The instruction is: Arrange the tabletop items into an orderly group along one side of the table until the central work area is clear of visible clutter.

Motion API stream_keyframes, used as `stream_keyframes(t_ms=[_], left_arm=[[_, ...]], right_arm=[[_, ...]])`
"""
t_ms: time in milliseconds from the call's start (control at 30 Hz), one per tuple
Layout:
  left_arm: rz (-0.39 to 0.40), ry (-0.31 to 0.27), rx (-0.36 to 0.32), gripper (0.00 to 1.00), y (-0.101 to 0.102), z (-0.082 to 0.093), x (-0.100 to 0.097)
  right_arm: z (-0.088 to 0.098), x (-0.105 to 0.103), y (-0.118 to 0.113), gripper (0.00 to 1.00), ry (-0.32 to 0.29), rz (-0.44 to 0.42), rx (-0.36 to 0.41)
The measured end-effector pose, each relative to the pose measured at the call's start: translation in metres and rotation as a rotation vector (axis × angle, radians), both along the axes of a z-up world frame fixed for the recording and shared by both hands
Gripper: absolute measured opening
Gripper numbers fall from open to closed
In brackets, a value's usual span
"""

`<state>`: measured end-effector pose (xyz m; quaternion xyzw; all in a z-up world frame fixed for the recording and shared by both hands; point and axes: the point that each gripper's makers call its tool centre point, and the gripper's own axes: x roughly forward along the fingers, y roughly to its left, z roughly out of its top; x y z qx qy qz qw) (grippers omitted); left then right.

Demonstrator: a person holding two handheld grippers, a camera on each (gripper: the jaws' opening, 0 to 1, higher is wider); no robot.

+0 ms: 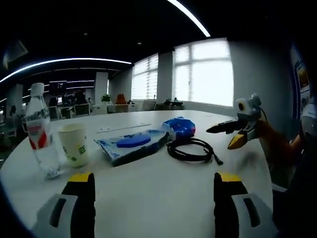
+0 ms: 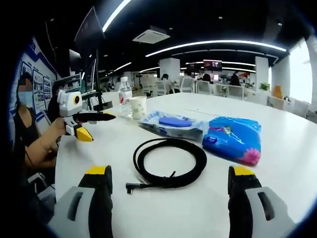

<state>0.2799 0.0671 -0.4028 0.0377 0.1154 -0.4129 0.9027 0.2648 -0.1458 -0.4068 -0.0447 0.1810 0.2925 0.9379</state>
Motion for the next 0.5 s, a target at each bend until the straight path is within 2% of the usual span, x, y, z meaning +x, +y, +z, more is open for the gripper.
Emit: stream_keyframes(t_ms=[133,500], left_arm=[[0.002,-0.006,0.016,0.99,0.005,0.0,-0.005],[-0.002,-0.021,-0.007,0.99,0.012,0.014,-0.016]], right_arm=[[0.0,-0.007,-0.003,0.93,-0.004,0.0,-0.004],[0.002,-0.018,-0.014,0.93,-0.001,-0.03,-0.008]])
